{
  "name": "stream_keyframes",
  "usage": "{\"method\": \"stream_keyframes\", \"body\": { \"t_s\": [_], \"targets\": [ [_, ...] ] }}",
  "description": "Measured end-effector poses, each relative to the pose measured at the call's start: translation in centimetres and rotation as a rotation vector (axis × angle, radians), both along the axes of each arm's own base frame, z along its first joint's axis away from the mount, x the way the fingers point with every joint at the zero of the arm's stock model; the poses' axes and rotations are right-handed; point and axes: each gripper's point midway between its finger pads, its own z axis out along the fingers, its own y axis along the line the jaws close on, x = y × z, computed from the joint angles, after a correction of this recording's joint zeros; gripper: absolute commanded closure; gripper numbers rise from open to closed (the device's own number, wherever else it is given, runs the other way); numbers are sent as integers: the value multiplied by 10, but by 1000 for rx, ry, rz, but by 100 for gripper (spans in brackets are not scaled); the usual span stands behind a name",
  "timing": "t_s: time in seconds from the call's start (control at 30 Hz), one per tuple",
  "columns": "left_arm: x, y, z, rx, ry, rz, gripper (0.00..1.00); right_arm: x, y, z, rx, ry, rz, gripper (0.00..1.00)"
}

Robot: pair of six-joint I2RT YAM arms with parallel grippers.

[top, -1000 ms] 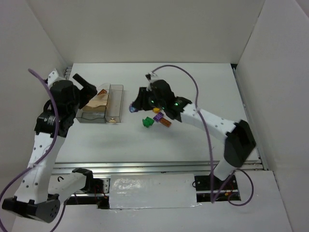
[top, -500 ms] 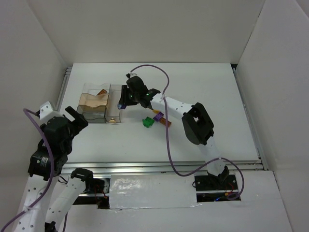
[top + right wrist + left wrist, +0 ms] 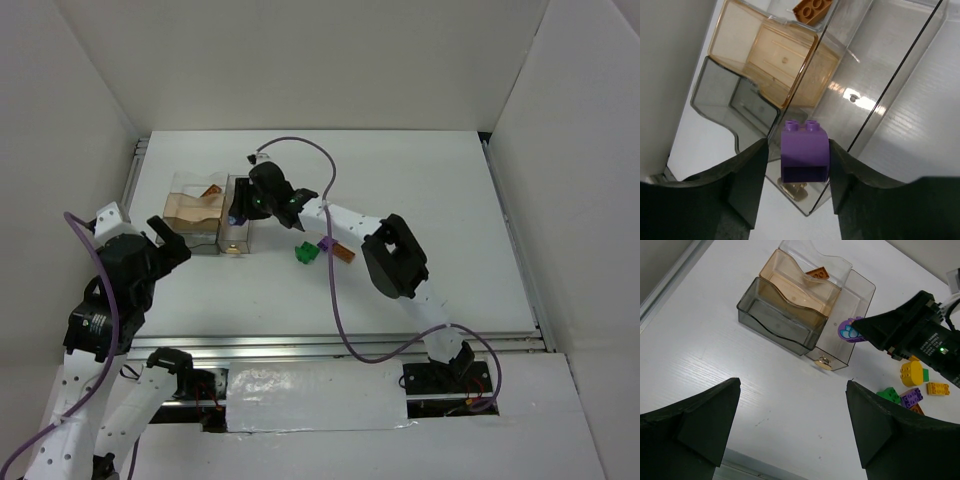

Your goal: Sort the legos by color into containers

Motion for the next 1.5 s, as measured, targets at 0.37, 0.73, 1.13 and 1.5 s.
{"method": "stream_keyframes", "body": {
  "t_s": [0.37, 0.73, 1.13, 1.5],
  "targets": [
    [0, -1, 0, 14, 5, -15, 1, 5, -5, -4, -31, -24, -19, 21],
    [7, -6, -9, 19, 51, -40, 0, -28, -162, 50, -267, -47, -429, 21],
    [14, -21, -18, 20, 89, -132, 0, -25, -237, -48, -540, 150, -671, 25],
    [14, -23, -18, 20, 91, -147, 1, -9, -247, -76, -549, 217, -704, 27]
  ]
}}
